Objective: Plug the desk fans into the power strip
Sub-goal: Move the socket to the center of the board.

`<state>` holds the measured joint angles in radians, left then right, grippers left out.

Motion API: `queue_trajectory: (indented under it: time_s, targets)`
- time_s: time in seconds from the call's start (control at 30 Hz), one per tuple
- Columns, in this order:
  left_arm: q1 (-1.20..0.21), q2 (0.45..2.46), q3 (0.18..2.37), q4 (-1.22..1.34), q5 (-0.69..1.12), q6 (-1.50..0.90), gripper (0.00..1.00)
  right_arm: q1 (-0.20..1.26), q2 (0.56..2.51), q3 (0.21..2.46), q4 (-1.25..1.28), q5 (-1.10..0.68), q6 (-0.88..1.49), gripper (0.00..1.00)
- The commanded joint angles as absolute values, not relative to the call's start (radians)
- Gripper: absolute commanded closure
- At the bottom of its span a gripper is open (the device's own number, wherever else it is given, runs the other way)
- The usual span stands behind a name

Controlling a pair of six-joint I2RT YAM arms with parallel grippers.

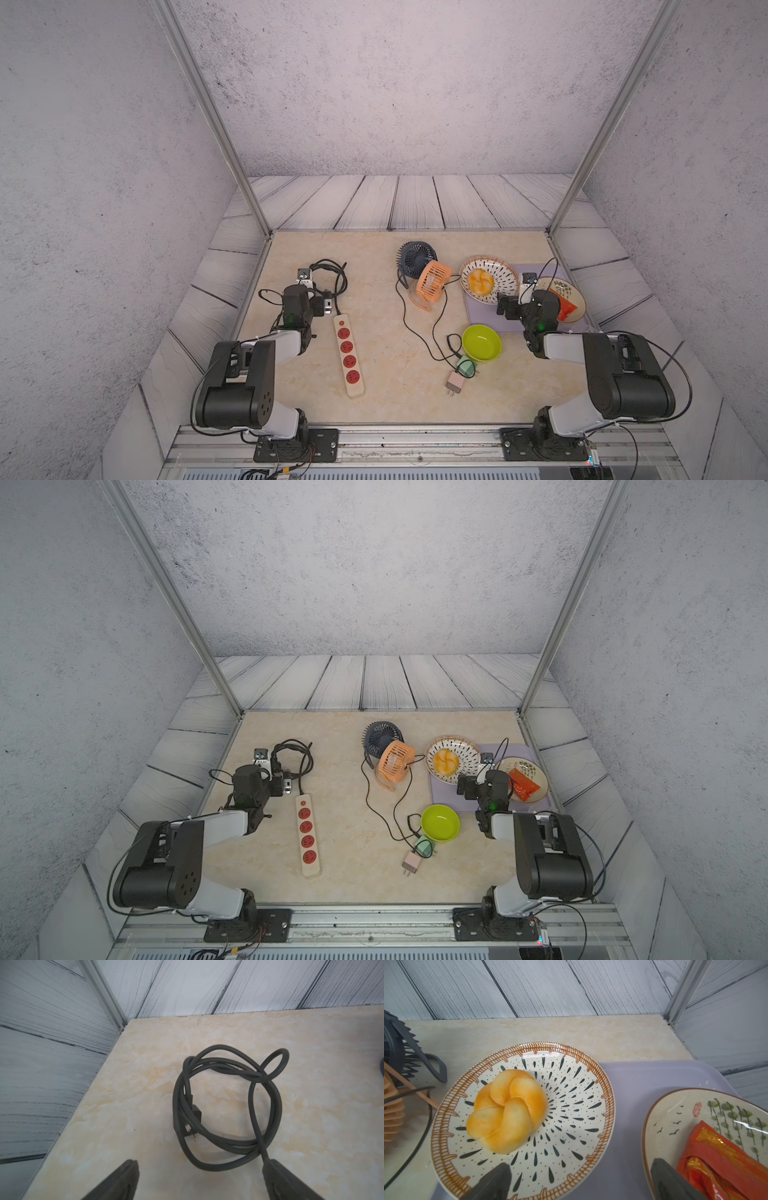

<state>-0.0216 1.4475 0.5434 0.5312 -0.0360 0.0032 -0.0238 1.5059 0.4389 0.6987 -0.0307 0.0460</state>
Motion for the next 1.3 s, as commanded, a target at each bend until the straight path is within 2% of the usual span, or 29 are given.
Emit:
queue_trajectory:
  time_s: [0.0, 0.2, 0.43, 0.53, 0.7, 0.83, 1.0, 1.27]
  targets:
    - [-0.011, 1.360, 0.648, 0.287, 0.002, 0.035, 0.00, -0.029, 1.395, 0.486, 0.598, 0.024, 0.064, 0.01]
    - [-0.012, 1.229, 0.816, -0.126, 0.031, 0.037, 0.00, -0.029, 1.212, 0.595, 0.271, 0.041, 0.192, 0.01]
    - [-0.014, 1.159, 0.986, -0.532, 0.154, -0.002, 0.00, -0.030, 1.016, 0.658, -0.067, 0.148, 0.515, 0.01]
    - [-0.014, 1.164, 1.053, -0.684, 0.171, -0.068, 0.00, -0.030, 0.965, 0.691, -0.184, 0.036, 0.530, 0.01]
    - [-0.012, 1.125, 0.998, -0.663, 0.241, -0.096, 0.00, -0.027, 0.932, 0.735, -0.297, -0.220, 0.536, 0.01]
    - [-0.006, 1.123, 0.966, -0.618, 0.226, -0.070, 0.00, 0.007, 0.929, 0.771, -0.407, -0.329, 0.559, 0.01]
    - [0.007, 1.136, 0.961, -0.603, 0.227, -0.058, 0.00, 0.185, 0.924, 0.796, -0.502, -0.294, 0.557, 0.01]
    - [0.022, 1.131, 0.931, -0.577, 0.243, -0.055, 0.00, 0.533, 1.016, 0.748, -0.381, -0.221, 0.677, 0.01]
